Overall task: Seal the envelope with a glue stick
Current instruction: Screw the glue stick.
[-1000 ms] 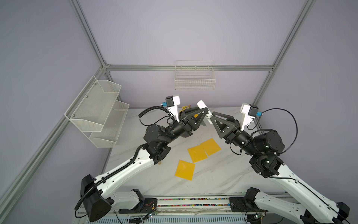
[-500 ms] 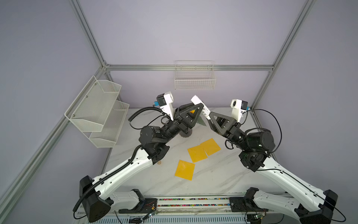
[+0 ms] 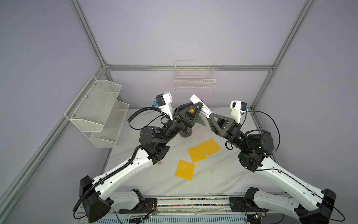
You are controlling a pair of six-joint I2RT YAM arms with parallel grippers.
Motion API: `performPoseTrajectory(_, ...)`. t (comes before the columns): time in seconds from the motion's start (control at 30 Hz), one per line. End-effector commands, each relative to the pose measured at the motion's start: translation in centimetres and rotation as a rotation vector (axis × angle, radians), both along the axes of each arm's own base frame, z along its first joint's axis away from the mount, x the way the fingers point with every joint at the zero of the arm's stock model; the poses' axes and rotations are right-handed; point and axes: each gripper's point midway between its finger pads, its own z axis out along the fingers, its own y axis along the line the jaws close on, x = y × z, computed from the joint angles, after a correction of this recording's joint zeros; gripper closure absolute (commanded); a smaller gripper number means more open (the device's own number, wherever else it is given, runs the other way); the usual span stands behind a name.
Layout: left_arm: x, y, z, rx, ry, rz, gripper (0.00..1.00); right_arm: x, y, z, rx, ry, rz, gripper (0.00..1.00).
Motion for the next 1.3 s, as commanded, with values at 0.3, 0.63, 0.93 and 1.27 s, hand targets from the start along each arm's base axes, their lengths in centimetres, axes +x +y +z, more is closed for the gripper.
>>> performPoseTrajectory(0.3, -0.8, 1.0, 1.4, -0.044, -0.03, -0.005, 1.0, -0.6, -0.1, 1.9, 0.022, -0.065, 0.0, 0.68)
performPoseTrajectory(0.63, -0.5, 1.4, 1.1, -0.053, -0.006, 0.014, 1.0, 0.9, -0.7, 1.1, -0.092, -0.118, -0.22, 0.97)
performPoseTrajectory(0.93, 1.0, 1.6, -0.4, -0.063, 0.103, 0.037, 1.0, 0.0, -1.6, 2.9, -0.476, -1.002, -0.94, 1.0)
performPoseTrajectory(1.27, 1.2, 1.4, -0.6, -0.076, 0.121, 0.025, 1.0, -2.6, -1.0, -0.4, -0.462, -1.337, -1.043, 0.73)
